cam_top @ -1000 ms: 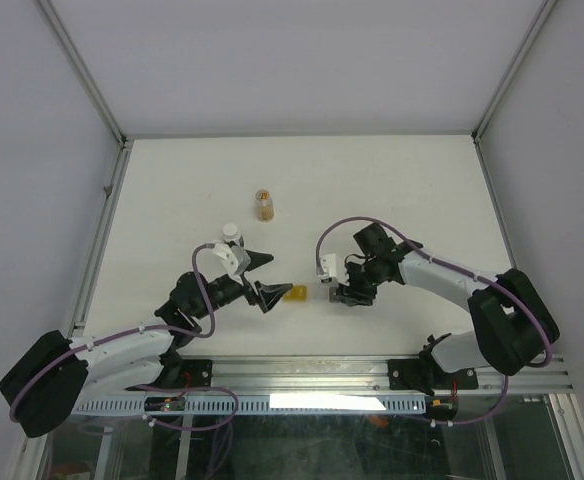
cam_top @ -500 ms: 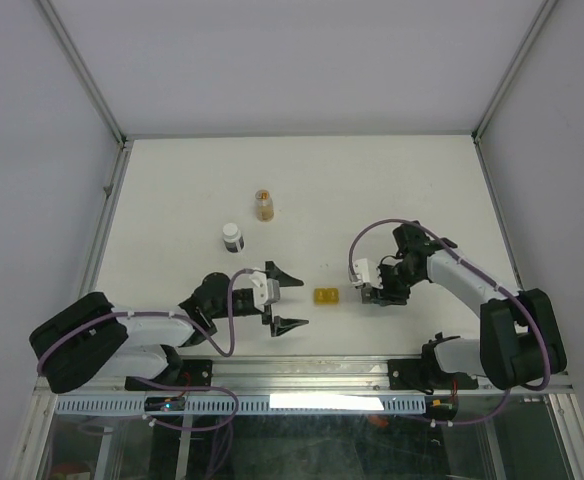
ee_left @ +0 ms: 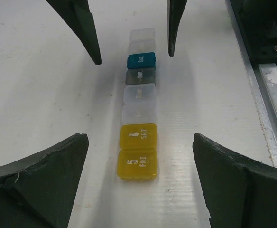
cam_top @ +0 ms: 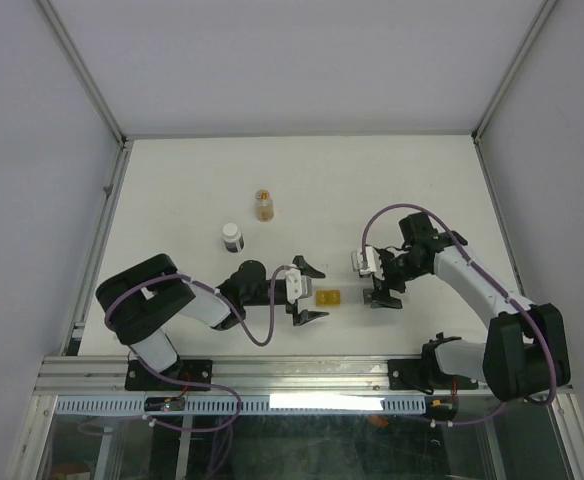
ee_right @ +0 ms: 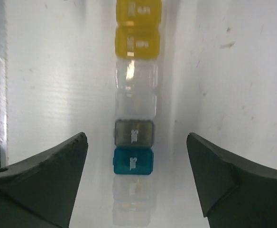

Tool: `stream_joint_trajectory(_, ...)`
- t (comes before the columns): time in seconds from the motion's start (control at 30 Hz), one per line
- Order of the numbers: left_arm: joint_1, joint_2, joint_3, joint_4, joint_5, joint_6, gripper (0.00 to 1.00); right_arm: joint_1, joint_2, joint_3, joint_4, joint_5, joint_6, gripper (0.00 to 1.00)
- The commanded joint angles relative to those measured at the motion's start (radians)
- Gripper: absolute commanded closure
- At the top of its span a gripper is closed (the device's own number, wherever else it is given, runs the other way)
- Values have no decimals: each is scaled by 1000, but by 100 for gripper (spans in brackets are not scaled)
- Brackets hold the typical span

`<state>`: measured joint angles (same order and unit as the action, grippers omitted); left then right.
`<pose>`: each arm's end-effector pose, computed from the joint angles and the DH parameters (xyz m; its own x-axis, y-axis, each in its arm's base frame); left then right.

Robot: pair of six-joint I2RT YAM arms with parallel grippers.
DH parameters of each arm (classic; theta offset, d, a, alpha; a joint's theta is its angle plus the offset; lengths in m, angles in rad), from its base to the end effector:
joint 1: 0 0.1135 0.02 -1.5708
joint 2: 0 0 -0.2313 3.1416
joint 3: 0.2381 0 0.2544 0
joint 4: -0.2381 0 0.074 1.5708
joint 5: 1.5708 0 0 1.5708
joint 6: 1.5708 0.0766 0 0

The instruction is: Sort the pills into containers

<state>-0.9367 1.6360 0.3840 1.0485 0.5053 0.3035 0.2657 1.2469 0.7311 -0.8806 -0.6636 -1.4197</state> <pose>0.1524 -0.2698 0.0998 0.1804 0.1962 -0.9638 0.9765 0.0816 0.1993 0.1944 0.1018 0.1307 0.1634 -0.7627 -0.6258 -0.9861 -0.1454 -0.0802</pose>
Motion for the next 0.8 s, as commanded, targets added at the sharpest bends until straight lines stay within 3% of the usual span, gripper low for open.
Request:
stream_joint_trajectory(0.0, -7, 80, 44, 141, 27, 46, 5, -3, -37, 46, -50, -299, -4, 12)
stream_joint_trajectory(0.07, -7, 120, 47, 187, 22, 47, 6, 0, -34, 35, -51, -321, -52, 9)
stream_joint_trajectory(0.23, -8, 191, 58, 245, 21, 41, 10, 21, -75, -31, 72, -242, 38, 10)
stream_joint_trajectory(0.43, -10, 213, 76, 194, -1, 50, 13, 154, -87, -114, 303, -59, 211, 12)
stream_joint_trajectory(0.77, -25, 263, 132, 87, -34, 91, 11, 182, -77, -184, 388, 9, 235, 21)
